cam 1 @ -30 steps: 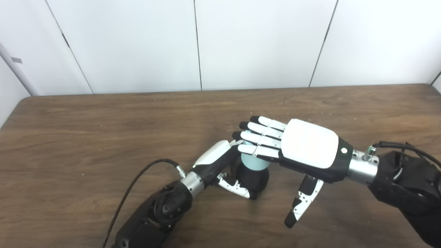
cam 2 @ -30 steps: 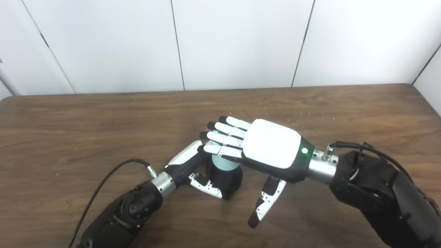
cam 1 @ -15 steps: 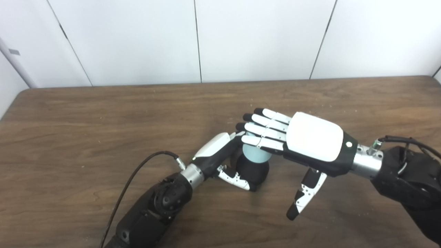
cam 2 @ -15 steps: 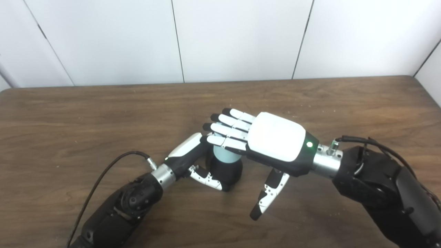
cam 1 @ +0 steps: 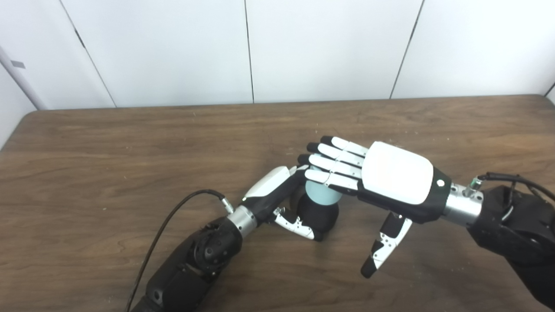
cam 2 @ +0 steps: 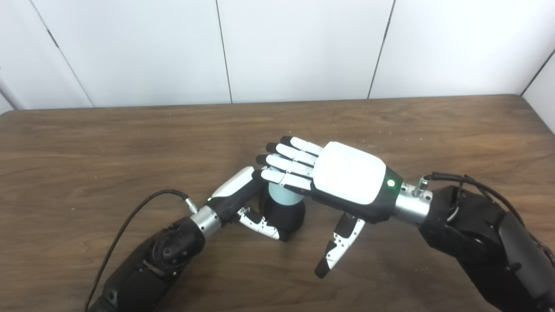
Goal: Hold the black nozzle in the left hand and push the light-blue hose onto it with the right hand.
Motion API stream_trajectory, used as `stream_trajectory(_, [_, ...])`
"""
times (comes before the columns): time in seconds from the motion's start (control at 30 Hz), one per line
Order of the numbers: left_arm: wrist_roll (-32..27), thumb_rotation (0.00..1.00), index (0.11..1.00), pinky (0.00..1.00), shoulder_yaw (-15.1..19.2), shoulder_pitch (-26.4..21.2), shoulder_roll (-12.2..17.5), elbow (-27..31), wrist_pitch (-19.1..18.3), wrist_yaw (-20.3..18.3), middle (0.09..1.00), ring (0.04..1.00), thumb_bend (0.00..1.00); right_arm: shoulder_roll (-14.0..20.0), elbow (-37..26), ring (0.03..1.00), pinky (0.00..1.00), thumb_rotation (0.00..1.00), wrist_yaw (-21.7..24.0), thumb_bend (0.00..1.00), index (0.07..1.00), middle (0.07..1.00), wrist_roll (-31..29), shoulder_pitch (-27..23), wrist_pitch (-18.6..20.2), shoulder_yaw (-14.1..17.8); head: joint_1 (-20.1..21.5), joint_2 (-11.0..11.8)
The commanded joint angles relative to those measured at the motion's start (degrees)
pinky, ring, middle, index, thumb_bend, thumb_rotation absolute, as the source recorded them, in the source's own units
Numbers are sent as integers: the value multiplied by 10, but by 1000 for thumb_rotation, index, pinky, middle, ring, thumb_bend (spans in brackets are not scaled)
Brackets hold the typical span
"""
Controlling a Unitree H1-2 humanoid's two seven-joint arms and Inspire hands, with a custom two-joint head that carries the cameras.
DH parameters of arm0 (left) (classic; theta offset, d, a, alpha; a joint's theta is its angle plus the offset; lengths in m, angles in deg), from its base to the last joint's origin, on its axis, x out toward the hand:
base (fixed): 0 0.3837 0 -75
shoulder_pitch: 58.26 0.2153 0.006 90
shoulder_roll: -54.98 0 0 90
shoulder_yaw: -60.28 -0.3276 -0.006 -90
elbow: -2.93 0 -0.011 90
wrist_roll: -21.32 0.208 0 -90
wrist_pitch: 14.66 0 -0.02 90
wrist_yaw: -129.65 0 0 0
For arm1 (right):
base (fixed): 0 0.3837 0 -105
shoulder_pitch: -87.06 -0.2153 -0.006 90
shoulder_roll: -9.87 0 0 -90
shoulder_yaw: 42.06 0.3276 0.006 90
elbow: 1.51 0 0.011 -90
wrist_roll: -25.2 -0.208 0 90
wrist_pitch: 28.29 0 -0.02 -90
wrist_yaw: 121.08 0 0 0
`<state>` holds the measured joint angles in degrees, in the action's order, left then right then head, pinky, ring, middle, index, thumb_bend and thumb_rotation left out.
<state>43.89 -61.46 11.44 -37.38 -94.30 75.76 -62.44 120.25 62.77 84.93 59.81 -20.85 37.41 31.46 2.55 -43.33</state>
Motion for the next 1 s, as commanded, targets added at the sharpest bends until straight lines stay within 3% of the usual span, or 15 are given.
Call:
stream_trajectory(0.0, [23, 64, 480, 1000, -32, 61, 37, -52, -98, -91, 812, 988, 522, 16, 12, 1000, 999, 693, 21, 840, 974, 1000, 11, 9, -18, -12, 0, -1])
stream_trajectory(0.97, [23, 64, 480, 1000, -33, 61, 36, -47, -102, -92, 812, 988, 522, 15, 25, 1000, 1000, 703, 32, 825, 966, 1000, 34, -19, -16, -39, 0, -2])
